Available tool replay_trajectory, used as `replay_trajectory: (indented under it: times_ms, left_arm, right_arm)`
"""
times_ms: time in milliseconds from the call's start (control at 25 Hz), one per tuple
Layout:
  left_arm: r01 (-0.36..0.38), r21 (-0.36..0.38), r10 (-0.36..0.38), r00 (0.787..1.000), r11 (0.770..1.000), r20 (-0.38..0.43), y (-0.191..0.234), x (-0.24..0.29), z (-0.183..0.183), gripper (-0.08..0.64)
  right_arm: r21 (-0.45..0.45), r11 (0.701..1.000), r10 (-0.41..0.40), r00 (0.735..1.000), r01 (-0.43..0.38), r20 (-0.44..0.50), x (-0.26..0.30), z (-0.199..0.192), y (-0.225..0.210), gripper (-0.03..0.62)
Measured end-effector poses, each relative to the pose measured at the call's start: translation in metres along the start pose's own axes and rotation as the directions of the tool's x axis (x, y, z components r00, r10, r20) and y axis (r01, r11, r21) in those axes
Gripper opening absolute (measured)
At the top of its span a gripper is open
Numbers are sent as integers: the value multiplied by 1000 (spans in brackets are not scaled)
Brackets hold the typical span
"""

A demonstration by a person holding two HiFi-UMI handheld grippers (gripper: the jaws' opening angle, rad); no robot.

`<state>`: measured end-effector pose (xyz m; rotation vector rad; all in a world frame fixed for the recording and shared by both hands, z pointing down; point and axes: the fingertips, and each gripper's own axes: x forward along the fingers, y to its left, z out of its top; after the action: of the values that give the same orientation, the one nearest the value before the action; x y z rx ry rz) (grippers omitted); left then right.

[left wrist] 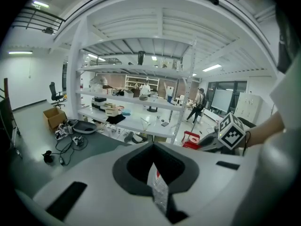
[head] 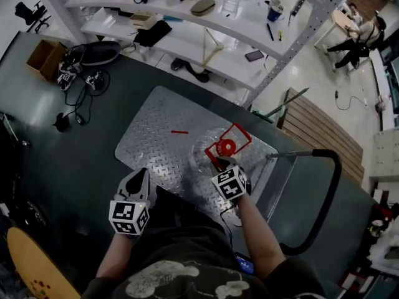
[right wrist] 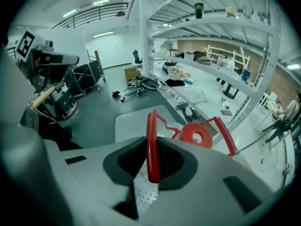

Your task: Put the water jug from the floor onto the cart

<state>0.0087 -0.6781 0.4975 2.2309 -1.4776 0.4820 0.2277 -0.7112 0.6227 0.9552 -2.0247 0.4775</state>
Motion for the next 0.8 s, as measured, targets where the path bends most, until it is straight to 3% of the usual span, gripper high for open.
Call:
replay_trajectory:
  times_ms: [360, 800]
  left_arm:
    - [2, -14, -2, 1000, 1000, -16, 9, 4, -3, 2]
    - [-20, -20, 20, 1000, 1000, 24, 0, -20, -10, 2]
  right_arm:
    - [16, 999, 47, 999, -47, 4, 14, -4, 36, 46]
    - [45, 996, 70, 996, -72, 47, 6, -2, 40, 54]
